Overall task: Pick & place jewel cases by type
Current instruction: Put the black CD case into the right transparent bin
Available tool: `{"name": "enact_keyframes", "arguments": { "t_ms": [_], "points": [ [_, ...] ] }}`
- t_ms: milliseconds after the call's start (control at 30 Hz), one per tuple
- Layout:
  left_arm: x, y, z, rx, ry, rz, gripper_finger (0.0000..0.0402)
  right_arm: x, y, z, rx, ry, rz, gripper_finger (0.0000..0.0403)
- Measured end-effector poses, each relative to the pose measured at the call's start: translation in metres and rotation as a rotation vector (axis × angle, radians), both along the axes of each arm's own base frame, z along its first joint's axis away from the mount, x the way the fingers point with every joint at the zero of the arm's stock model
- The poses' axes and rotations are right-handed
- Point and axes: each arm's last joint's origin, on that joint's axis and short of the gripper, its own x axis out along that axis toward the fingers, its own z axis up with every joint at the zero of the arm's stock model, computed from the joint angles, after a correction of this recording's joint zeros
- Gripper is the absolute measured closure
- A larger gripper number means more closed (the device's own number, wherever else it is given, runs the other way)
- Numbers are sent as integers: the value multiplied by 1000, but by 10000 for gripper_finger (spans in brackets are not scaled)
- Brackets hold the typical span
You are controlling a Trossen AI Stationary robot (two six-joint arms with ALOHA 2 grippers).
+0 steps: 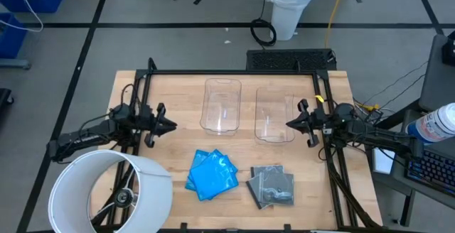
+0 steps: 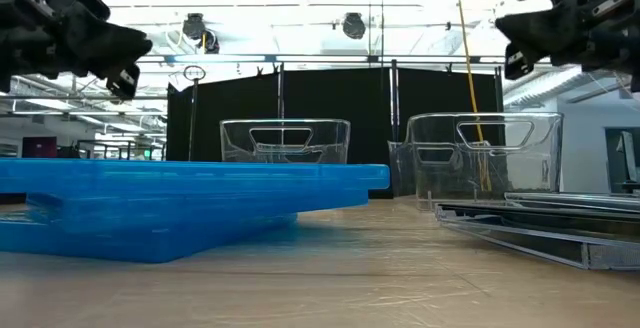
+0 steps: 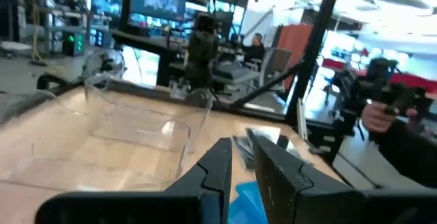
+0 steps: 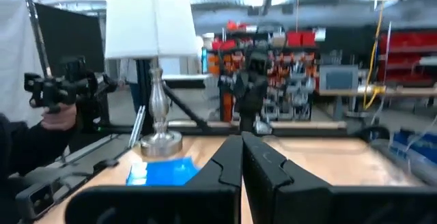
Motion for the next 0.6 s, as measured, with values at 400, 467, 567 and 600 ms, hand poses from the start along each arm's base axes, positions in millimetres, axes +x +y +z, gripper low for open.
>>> {"name": "enact_keyframes", "arguments": {
  "t_ms": [400, 467, 567, 600],
  "points": [
    [1, 2, -5, 25, 46, 53, 334, -5, -5, 68, -73, 246, -264, 399],
    [2, 3, -6, 44, 62, 101, 334, -6, -4, 93, -66, 304, -277, 392],
    [3, 6, -9, 86, 89, 160, 334, -7, -1, 122, -46, 479, -304, 382],
    [4, 6, -10, 74, 100, 176, 334, -6, 0, 128, -33, 551, -326, 380]
  ]
}}
